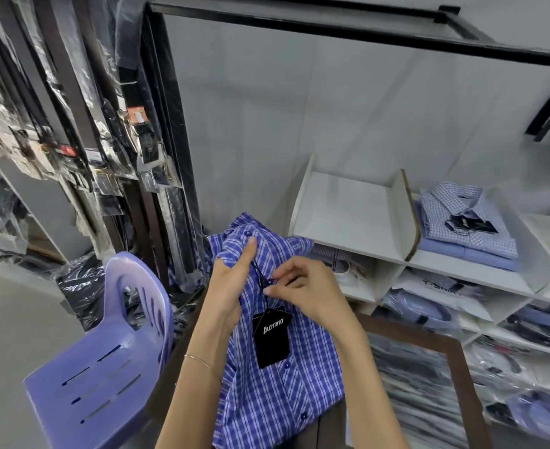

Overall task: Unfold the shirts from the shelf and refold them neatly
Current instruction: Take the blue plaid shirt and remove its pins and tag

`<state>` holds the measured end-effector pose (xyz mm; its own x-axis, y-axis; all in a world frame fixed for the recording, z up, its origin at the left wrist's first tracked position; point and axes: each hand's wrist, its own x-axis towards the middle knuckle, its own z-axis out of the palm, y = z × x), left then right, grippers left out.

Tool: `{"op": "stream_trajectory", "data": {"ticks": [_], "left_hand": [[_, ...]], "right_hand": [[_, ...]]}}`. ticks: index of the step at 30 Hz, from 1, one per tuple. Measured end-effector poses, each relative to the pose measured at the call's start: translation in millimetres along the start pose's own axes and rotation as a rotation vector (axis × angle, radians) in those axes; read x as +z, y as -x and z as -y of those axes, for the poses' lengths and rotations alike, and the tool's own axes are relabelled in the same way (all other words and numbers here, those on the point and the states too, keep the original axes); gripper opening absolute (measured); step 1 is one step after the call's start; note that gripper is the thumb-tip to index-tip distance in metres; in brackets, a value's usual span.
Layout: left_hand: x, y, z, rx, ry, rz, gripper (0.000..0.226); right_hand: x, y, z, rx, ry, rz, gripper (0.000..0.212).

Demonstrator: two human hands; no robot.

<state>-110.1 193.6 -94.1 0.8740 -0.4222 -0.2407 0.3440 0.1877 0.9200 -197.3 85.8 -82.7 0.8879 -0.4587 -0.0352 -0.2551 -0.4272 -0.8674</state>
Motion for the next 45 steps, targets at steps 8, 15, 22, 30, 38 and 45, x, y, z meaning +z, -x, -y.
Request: {"op": "stream_trajectory", "data": {"ticks": [8,15,22,30,38,45], "left_hand": [[-8,-1,-5,-0.017,0.102,-0.052,0.024],[-18,-6,-4,0.001,0.073,-0.087,0.038],[-6,5,-8,-0.042,-0.079,0.242,0.055],[16,18,-11,0.094,-0.082,0.246,0.033],[14,24,-12,0.113,0.042,0.311,0.037],[12,21,-4,0.181,0.06,0.292,0.054]], "right_hand": [[17,-1,-27,0.059,0.204,0.286,0.018],[-11,7,-7,0.018,-0.074,0.208,0.003],[-27,8,19,-0.072,-0.396,-0.15,0.008],[-18,-1,13,-0.321,0.111,-0.501,0.017],[-15,6,19,-0.329,0.088,-0.291,0.035],[-11,11,32,-0.258,-0.083,-0.242,0.032]]}}
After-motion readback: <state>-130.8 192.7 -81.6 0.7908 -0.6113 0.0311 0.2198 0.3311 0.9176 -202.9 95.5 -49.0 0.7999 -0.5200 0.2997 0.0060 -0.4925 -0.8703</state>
